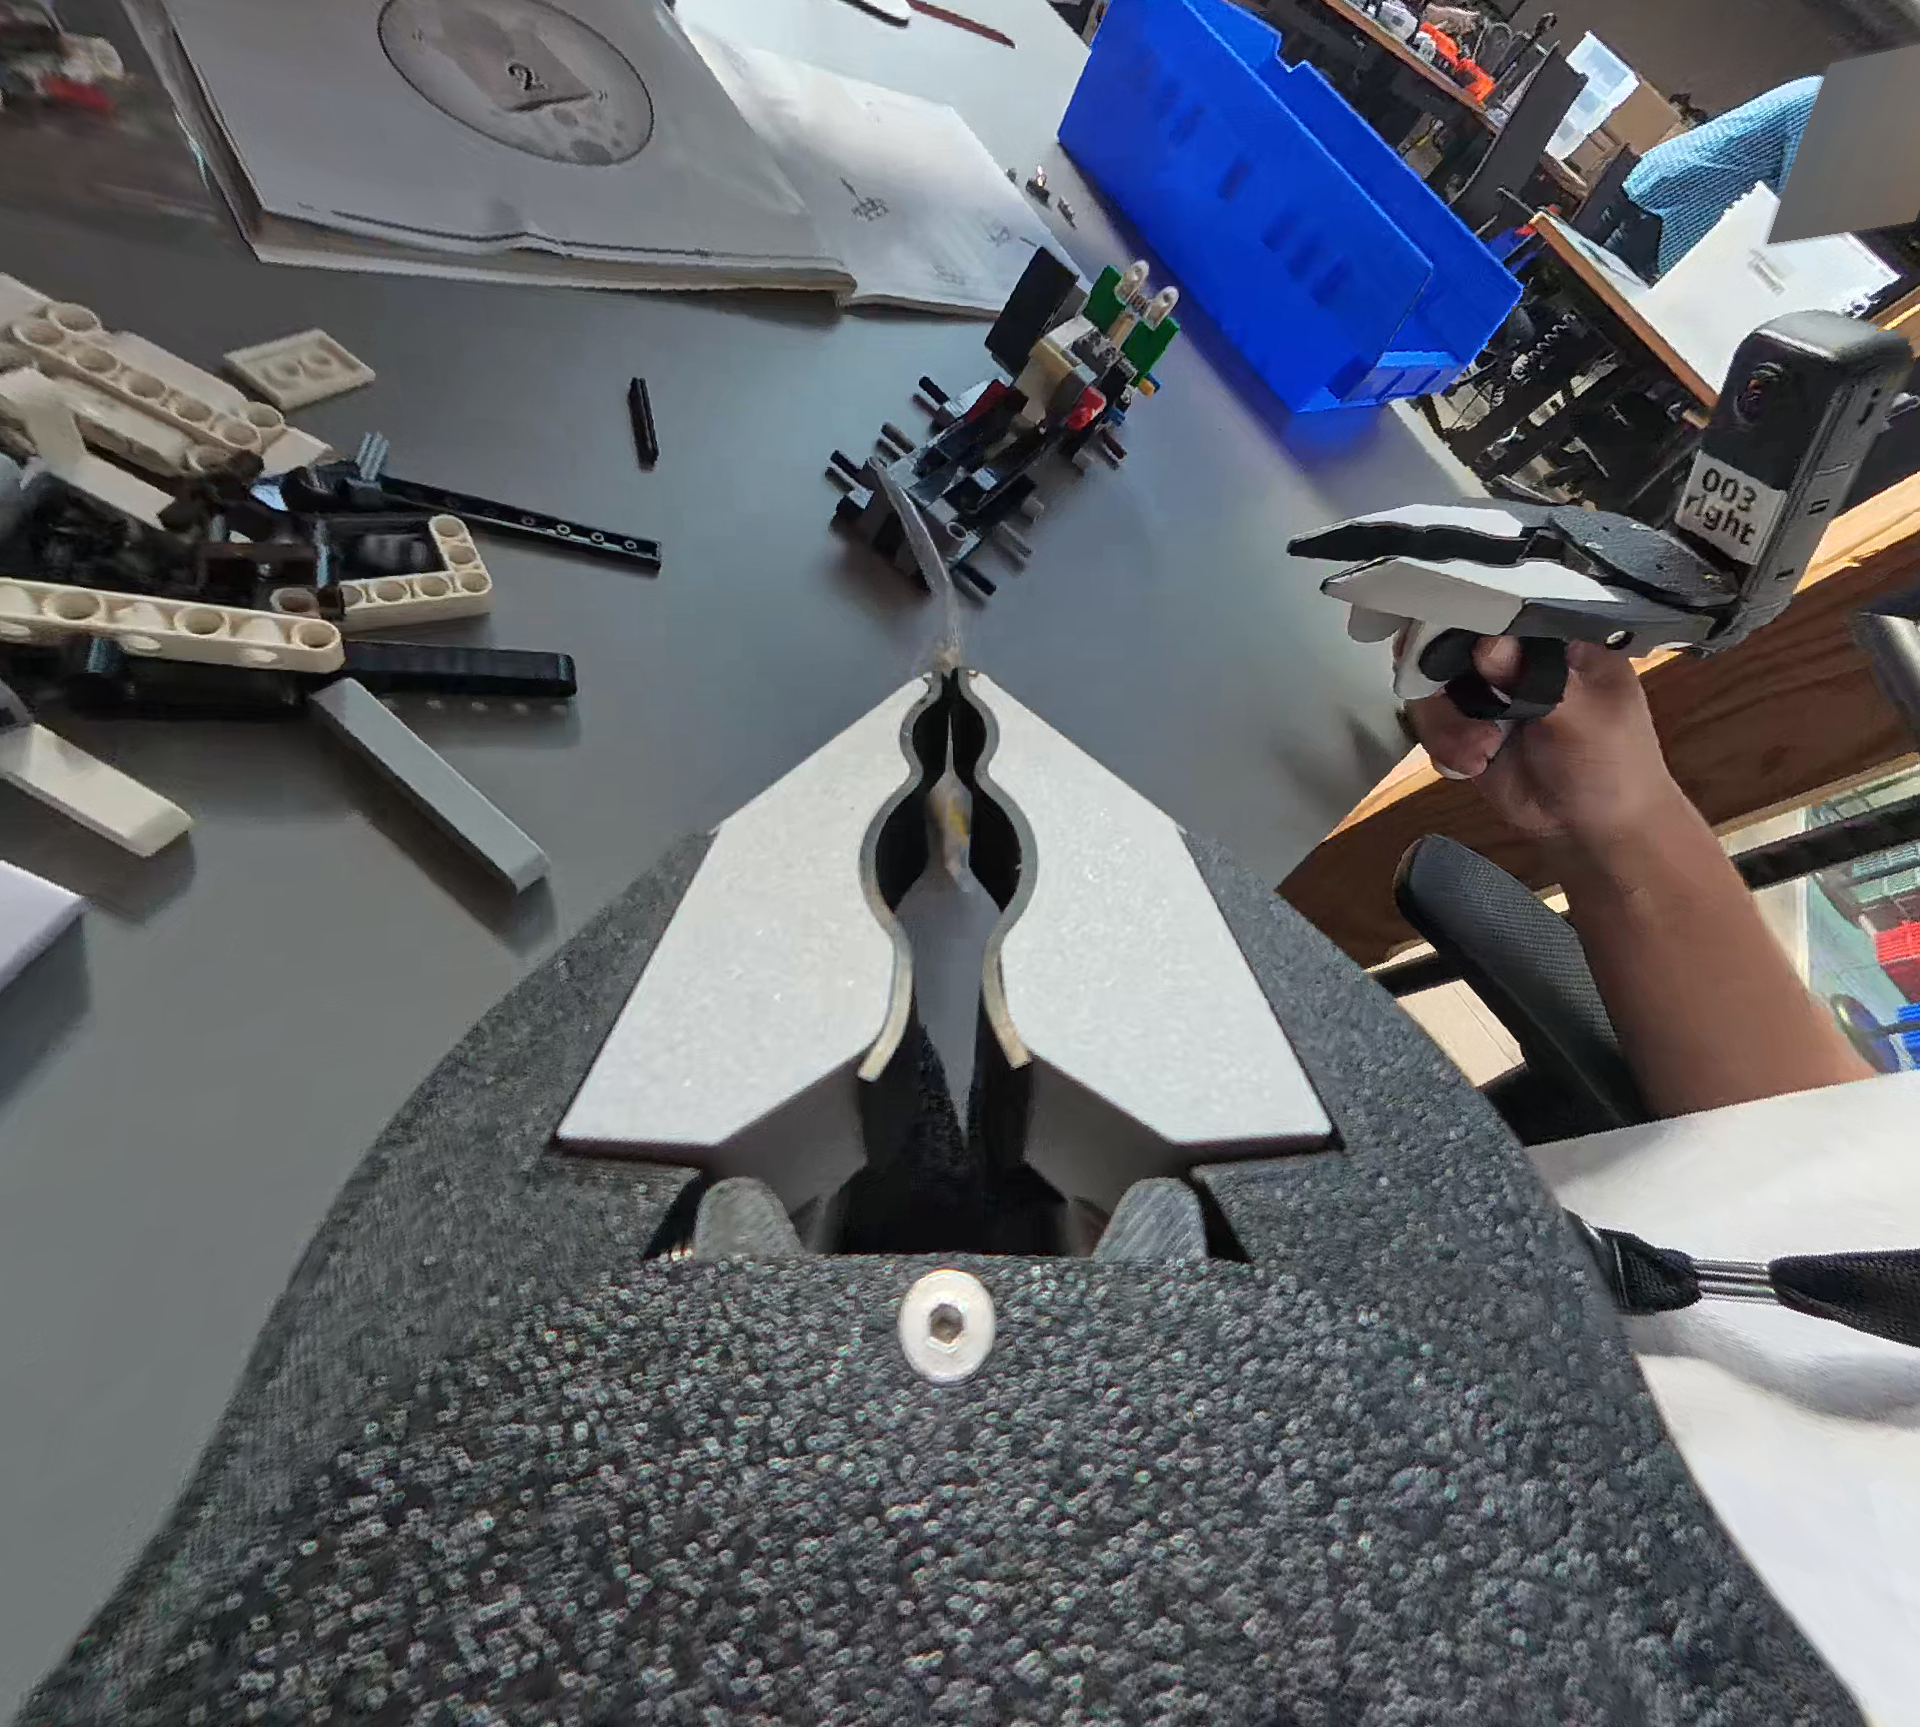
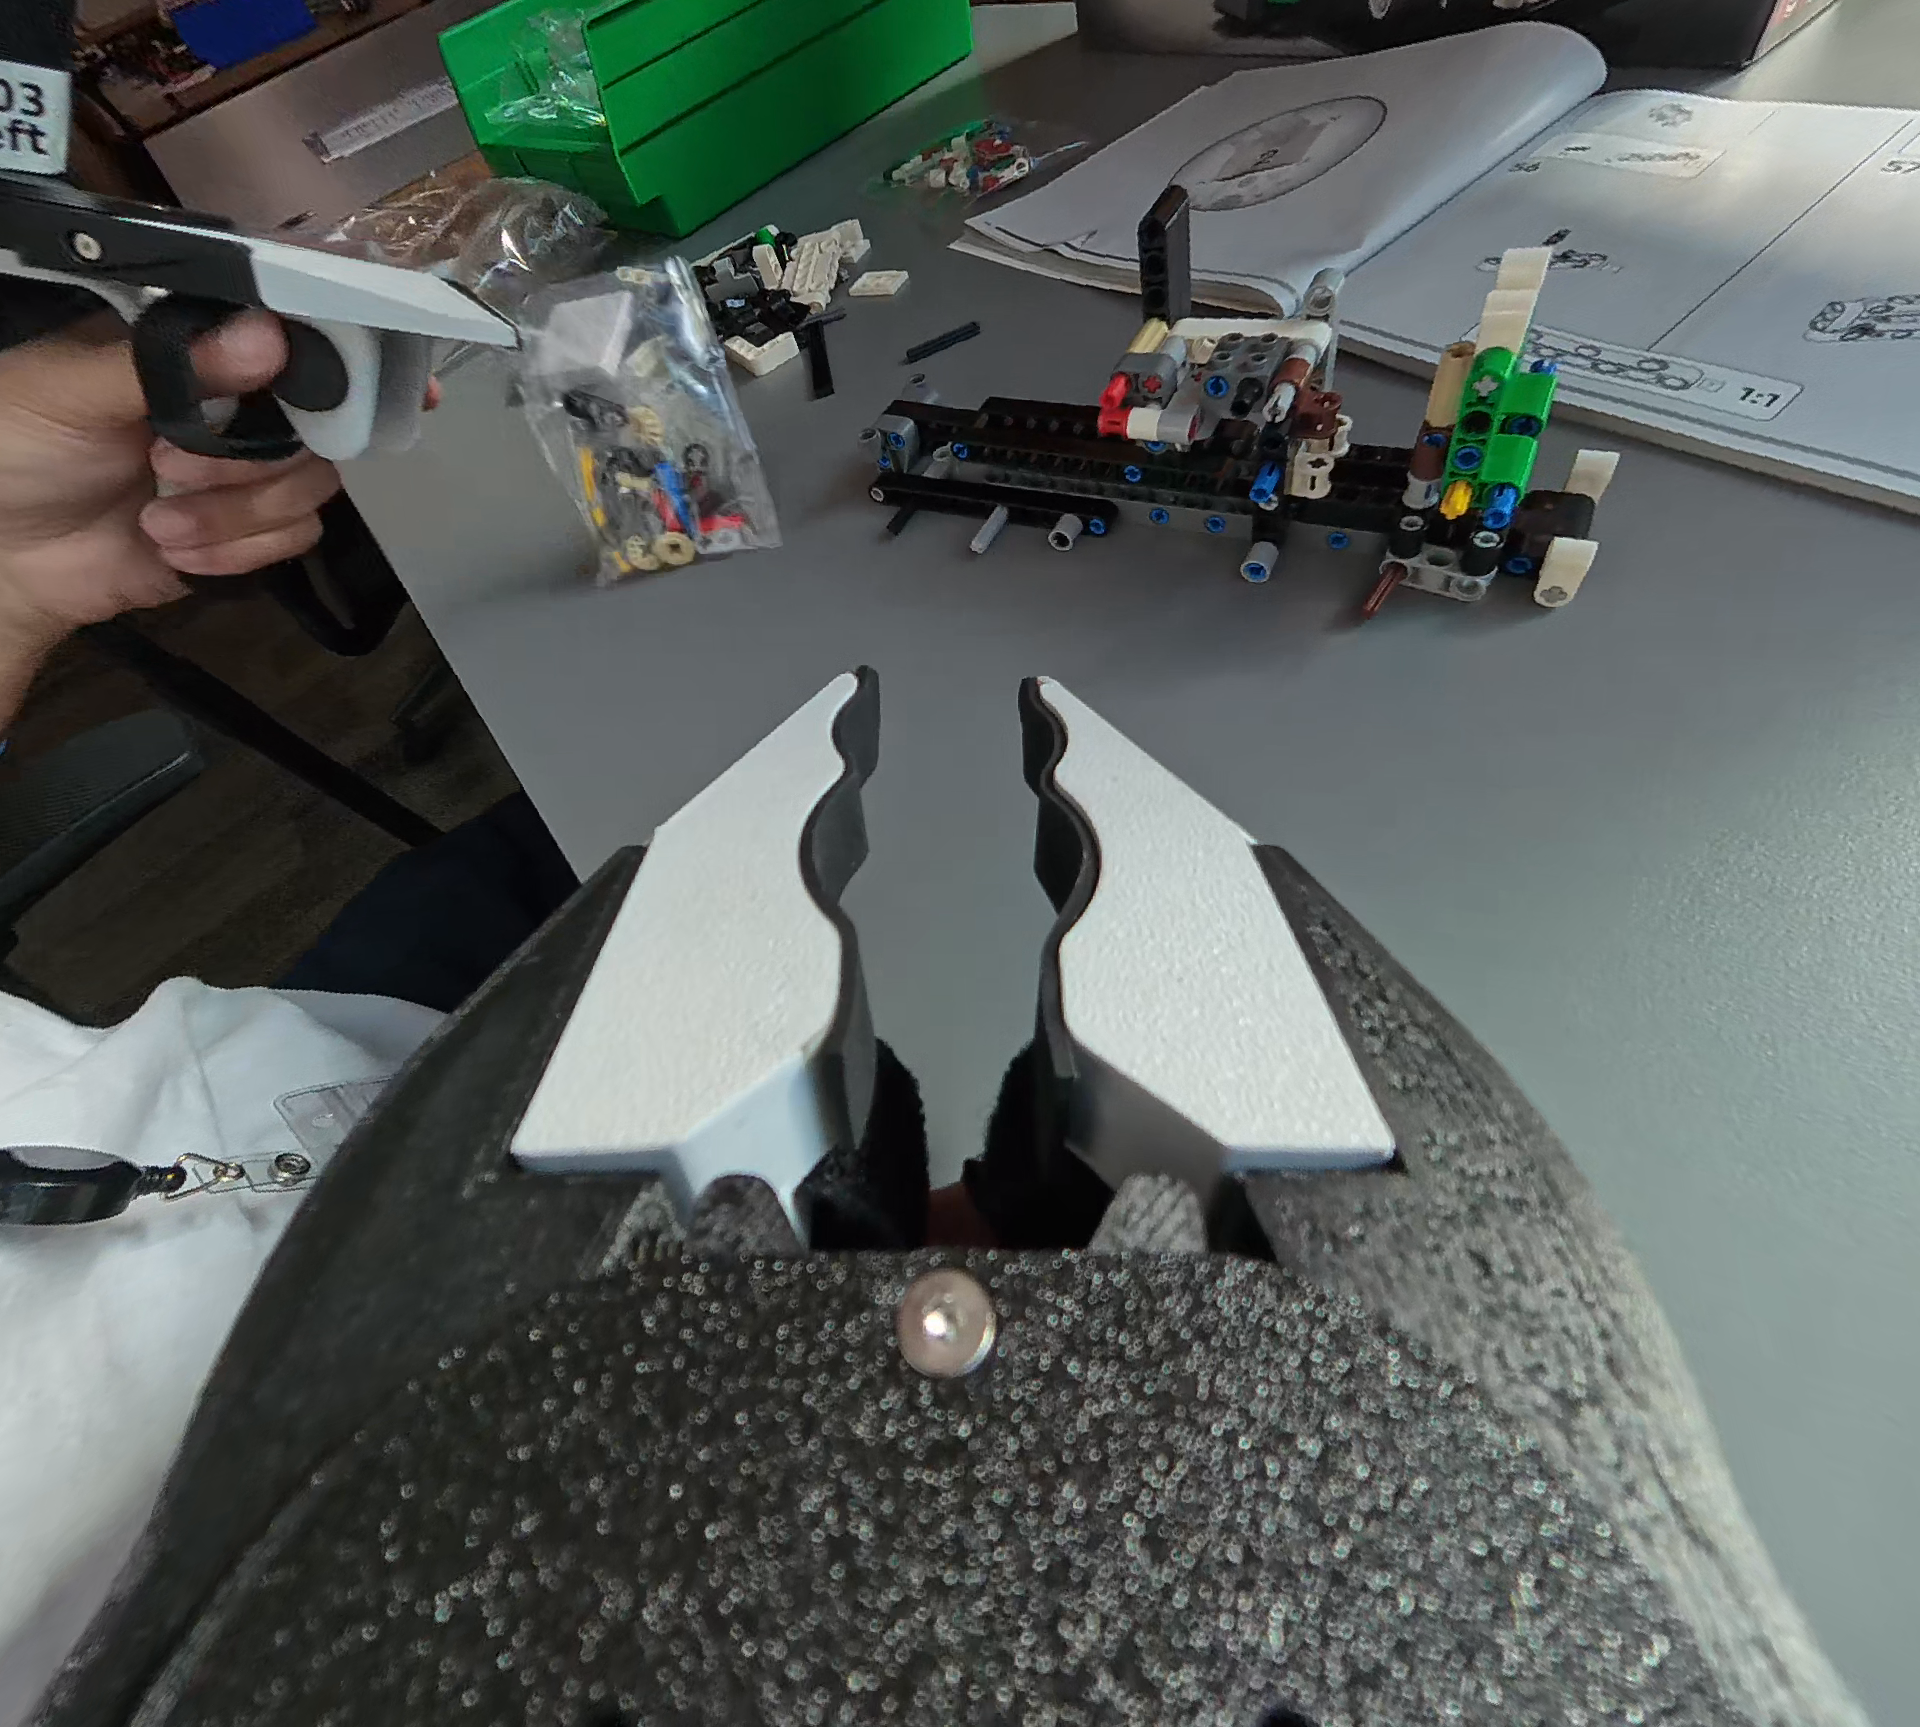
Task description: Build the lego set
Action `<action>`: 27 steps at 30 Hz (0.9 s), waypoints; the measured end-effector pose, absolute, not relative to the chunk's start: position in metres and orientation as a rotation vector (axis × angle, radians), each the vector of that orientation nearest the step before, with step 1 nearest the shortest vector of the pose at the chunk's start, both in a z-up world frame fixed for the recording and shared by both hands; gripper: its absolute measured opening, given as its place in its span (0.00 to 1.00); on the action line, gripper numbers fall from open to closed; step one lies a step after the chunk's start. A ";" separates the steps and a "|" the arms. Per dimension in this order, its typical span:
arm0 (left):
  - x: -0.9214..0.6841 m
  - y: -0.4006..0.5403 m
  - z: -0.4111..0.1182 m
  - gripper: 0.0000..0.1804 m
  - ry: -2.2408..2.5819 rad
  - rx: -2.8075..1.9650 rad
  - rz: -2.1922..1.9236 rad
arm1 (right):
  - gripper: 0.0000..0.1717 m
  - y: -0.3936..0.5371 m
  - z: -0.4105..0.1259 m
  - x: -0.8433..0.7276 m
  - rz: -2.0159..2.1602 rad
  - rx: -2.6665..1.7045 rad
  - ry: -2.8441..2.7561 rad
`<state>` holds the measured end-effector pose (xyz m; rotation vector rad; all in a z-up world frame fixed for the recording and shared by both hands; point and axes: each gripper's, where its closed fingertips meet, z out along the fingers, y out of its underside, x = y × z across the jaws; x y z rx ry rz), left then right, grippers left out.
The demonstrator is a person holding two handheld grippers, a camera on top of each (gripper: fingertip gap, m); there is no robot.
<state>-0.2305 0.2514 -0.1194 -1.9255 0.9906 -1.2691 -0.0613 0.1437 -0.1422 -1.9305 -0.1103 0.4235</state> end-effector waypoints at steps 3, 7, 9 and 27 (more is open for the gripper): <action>-0.226 0.255 -0.146 0.00 1.039 -2.004 -1.187 | 0.15 0.140 -0.140 -0.071 0.462 -1.915 -0.195; -0.227 0.254 -0.174 0.00 1.140 -2.064 -1.017 | 0.15 0.141 -0.141 -0.071 0.495 -1.924 -0.185; -0.228 0.253 -0.179 0.01 1.178 -2.053 -0.957 | 0.15 0.141 -0.140 -0.070 0.525 -1.918 -0.170; -0.190 0.329 -0.130 0.11 1.379 -1.735 -0.731 | 0.13 0.161 -0.121 -0.043 0.436 -1.925 -0.113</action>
